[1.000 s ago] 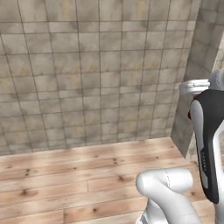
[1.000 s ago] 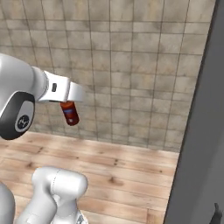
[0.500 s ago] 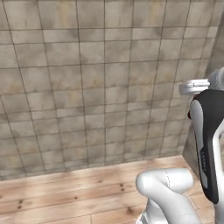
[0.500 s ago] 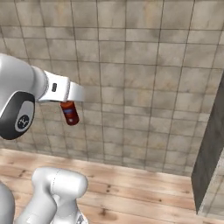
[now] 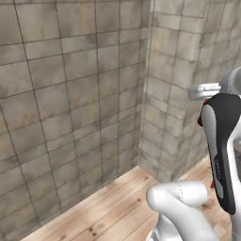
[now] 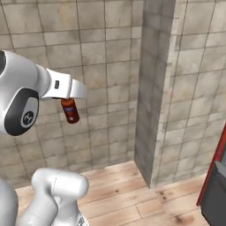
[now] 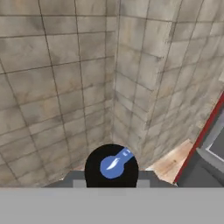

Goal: Place the ketchup and condiment bottle from the counter to the top shelf of the fridge. If the existing items in the fridge are on the top shelf, move them to other shelves.

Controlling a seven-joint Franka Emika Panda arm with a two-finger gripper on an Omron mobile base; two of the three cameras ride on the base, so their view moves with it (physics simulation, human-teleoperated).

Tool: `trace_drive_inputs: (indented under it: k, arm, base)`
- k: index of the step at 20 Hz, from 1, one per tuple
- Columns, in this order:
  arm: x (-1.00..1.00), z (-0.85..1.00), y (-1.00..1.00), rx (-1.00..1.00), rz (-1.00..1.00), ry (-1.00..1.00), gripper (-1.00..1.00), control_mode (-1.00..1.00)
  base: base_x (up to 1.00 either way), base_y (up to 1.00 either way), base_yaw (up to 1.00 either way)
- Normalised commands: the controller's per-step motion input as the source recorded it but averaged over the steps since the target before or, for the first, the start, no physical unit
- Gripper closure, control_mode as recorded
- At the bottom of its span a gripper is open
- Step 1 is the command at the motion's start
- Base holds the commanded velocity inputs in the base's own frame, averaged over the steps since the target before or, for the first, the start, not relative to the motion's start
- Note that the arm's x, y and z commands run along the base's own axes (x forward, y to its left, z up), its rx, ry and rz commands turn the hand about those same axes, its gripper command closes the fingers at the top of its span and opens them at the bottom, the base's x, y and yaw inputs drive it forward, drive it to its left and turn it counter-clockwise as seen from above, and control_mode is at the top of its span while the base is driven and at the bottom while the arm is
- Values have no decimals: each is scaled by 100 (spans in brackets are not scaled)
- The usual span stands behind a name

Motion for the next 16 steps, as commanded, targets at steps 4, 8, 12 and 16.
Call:
trace_drive_inputs:
  k: [4,8,12,16]
  arm:
    - [0,0,0,0,0,0,100,100]
    - [0,0,0,0,0,0,100,100]
    - [0,0,0,0,0,0,100,100]
    - [0,0,0,0,0,0,100,100]
  base:
    - [1,3,-93]
    - [11,2,-89]
    - [43,1,-78]
    - [91,3,-56]
